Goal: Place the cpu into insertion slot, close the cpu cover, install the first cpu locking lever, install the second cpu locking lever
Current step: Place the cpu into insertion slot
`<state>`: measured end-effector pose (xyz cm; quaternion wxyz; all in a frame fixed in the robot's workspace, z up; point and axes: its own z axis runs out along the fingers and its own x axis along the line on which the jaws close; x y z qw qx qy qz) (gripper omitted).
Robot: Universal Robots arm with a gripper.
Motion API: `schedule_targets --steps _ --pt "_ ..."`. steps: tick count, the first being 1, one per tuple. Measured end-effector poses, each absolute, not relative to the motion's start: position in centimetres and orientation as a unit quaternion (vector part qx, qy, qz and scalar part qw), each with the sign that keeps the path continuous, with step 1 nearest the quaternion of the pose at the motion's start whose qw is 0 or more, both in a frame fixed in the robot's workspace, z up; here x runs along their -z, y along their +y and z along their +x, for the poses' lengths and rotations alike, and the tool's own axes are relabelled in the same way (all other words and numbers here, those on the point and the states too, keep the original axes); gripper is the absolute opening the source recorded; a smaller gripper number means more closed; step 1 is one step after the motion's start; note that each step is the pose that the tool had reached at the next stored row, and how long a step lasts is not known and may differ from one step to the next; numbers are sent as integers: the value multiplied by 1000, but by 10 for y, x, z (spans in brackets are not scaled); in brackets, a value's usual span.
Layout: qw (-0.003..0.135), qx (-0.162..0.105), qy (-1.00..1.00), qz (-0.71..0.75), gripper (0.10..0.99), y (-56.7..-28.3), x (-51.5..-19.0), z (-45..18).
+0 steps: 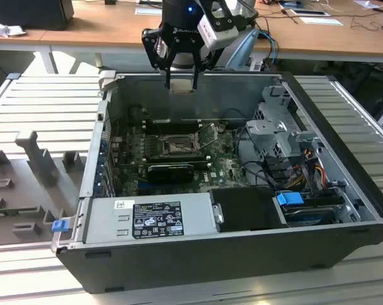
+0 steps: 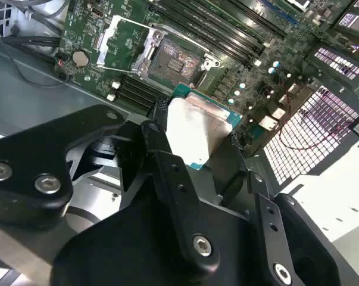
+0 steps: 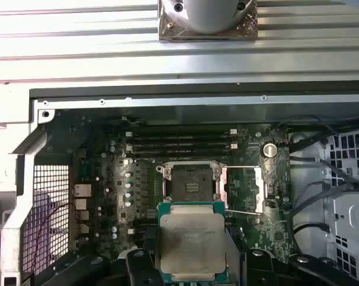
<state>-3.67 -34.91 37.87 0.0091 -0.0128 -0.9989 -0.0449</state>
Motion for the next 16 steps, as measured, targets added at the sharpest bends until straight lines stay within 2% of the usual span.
schedule_targets --steps 16 --pt "8 45 -998 -36 529 -349 -379 -37"
